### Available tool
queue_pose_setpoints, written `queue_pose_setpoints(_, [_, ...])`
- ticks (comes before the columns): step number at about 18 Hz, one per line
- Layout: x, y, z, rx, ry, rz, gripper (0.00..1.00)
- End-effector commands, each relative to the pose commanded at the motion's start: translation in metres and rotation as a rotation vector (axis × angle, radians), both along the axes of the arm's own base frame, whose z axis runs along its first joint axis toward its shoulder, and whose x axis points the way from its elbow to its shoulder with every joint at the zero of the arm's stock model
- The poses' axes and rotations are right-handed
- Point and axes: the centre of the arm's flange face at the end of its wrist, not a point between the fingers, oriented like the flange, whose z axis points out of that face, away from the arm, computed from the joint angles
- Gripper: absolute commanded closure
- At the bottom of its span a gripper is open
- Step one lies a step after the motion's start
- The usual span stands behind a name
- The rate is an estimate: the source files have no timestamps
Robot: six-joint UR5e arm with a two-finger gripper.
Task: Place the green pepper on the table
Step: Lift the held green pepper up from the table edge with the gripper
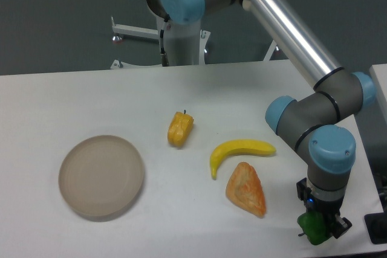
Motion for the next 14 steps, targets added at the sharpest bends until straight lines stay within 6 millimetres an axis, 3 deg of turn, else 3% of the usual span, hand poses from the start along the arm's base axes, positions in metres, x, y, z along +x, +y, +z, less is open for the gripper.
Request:
queue_pose_setpoints(8, [0.005,-0.003,0.004,-0.005,-0.012,0.008,0.6])
queue_pose_setpoints(14, [0.024,-0.015,0.007,-0.034,-0.041,0.005,0.6])
